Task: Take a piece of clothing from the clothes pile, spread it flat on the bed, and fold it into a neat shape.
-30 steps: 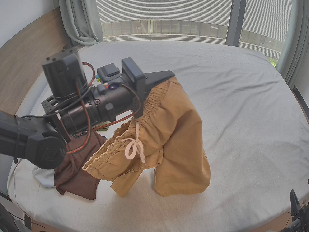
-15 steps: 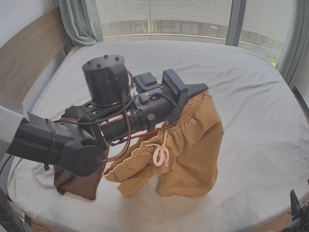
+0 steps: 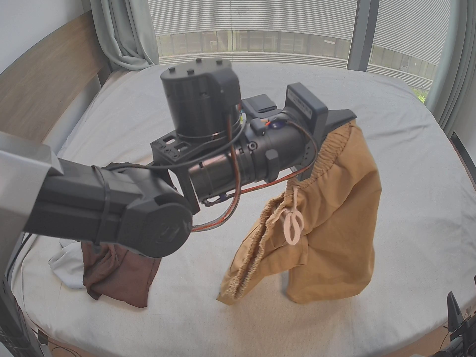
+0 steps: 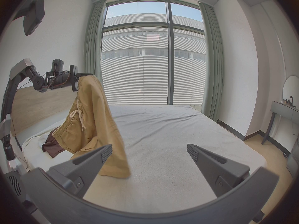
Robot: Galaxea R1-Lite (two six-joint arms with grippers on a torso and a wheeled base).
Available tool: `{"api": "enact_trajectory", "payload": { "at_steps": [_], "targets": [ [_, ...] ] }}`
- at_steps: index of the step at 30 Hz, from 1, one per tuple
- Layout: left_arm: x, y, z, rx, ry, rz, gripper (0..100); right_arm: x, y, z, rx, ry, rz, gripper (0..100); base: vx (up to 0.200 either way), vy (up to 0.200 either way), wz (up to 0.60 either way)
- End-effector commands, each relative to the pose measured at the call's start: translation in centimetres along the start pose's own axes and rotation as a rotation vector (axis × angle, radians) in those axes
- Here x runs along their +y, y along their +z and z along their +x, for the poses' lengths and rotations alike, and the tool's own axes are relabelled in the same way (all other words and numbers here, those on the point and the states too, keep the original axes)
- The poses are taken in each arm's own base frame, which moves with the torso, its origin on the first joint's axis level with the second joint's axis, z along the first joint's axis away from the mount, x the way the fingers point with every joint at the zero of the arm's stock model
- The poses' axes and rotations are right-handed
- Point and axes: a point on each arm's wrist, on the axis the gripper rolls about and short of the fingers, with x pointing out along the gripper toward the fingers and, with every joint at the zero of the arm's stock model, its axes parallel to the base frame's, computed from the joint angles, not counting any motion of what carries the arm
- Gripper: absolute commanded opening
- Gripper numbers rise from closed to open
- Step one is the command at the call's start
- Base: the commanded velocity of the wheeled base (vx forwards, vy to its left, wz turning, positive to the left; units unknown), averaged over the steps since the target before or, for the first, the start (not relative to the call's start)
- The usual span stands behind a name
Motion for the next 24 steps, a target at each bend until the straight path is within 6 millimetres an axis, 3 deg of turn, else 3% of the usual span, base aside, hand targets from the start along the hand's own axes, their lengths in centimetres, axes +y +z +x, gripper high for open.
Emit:
{"api": "enact_trajectory", "payload": {
  "at_steps": [1, 4, 10, 16, 19, 24],
  "targets": [
    [-1.7, -0.3, 0.8, 0.007, -0.053, -0.041, 0, 0.0, -0.5, 0.0, 0.006, -0.001, 0.000, 100, 0.000, 0.000, 0.00],
    [-1.4, 0.1, 0.7, -0.013, -0.049, -0.067, 0, 0.0, -0.5, 0.0, 0.006, -0.001, 0.000, 100, 0.000, 0.000, 0.00],
    [1.7, 2.6, -0.7, -0.132, 0.045, -0.071, 0, 0.0, -0.5, 0.0, 0.006, 0.001, 0.000, 100, 0.000, 0.000, 0.00],
    [5.0, 5.3, -4.0, -0.234, 0.130, -0.001, 0, 0.0, -0.5, 0.0, 0.006, 0.001, 0.000, 100, 0.000, 0.000, 0.00],
    [6.7, 5.6, -6.3, -0.263, 0.172, 0.068, 0, 0.0, -0.5, 0.0, 0.006, 0.001, 0.000, 100, 0.000, 0.000, 0.00],
    [7.6, 5.6, -8.9, -0.297, 0.194, 0.085, 0, 0.0, -0.5, 0.0, 0.006, 0.001, 0.000, 100, 0.000, 0.000, 0.00]
  ]
}}
